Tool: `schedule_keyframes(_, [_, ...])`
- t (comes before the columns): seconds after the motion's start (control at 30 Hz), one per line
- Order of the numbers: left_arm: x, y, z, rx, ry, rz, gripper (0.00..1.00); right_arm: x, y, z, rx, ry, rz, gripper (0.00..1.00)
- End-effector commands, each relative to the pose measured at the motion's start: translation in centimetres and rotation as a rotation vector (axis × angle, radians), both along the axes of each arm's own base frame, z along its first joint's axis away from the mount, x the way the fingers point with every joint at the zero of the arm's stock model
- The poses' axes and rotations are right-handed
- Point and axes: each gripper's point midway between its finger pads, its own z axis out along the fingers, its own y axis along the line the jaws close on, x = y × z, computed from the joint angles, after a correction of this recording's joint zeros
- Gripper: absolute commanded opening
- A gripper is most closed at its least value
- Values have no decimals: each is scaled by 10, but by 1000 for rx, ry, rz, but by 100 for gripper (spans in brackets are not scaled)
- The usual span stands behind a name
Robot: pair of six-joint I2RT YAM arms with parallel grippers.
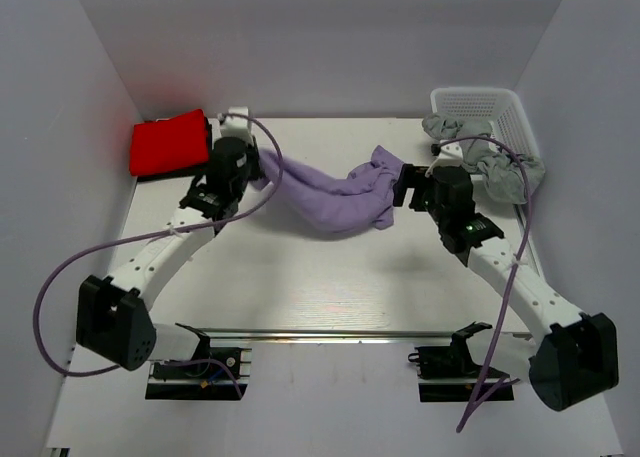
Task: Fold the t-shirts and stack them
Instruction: Flatten out the tshirt
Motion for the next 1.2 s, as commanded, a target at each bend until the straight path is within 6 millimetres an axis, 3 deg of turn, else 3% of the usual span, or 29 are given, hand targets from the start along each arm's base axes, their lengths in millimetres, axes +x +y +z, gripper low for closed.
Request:
schedule_keyframes(0.0, [-19,27,-85,34,206,159,0,11,10,7,-1,23,26,90])
schedule_keyframes(0.03, [-22,28,-96,40,236,164,0,13,11,9,-1,35,31,90])
schedule_keyframes(0.07, [-26,35,-110,50,274,209,0,16,14,-4,-17,69,37,90])
schedule_keyframes(0.17, [-30,41,-119,80,310,228,0,23,21,-19,-26,111,57,90])
schedule_keyframes(0.27, [-31,42,-121,79,317,241,0,28,29,-28,-30,134,97,89])
schedule_keyframes(0.3, [-33,45,-130,94,334,250,0,31,32,-38,-46,151,110,89])
schedule_keyframes(0.43, [-37,48,-142,105,357,263,0,42,35,-57,-72,192,113,80])
schedule_keyframes(0.57, [-38,52,-145,124,367,284,0,63,51,-62,-38,160,144,80])
schedule_keyframes(0.6, [-38,52,-145,124,367,284,0,71,58,-56,-20,127,163,80])
schedule_keyframes(0.63, [-39,55,-147,133,373,292,0,79,63,-67,-23,153,164,80])
schedule_keyframes(0.7, [-42,56,-147,133,372,292,0,86,68,-67,-18,177,168,75])
schedule_keyframes(0.73, [-42,57,-146,136,369,300,0,92,71,-82,-18,217,166,74])
schedule_keyframes(0.8, [-44,58,-145,134,367,300,0,95,78,-85,-4,241,177,65])
schedule_keyframes(0.83, [-42,58,-144,128,358,300,0,95,79,-100,5,276,169,63])
schedule_keyframes(0.93, [-41,57,-142,123,350,300,0,96,84,-107,19,290,184,31])
schedule_keyframes(0.97, [-41,57,-142,123,350,300,0,97,83,-106,18,284,178,4])
schedule_keyframes(1.03, [-39,58,-135,127,332,304,0,102,83,-95,25,244,177,0])
schedule_keyframes(1.13, [-36,59,-121,121,301,311,0,109,85,-51,39,110,193,0])
schedule_keyframes(1.17, [-37,60,-114,111,286,310,0,108,84,-22,49,41,199,0])
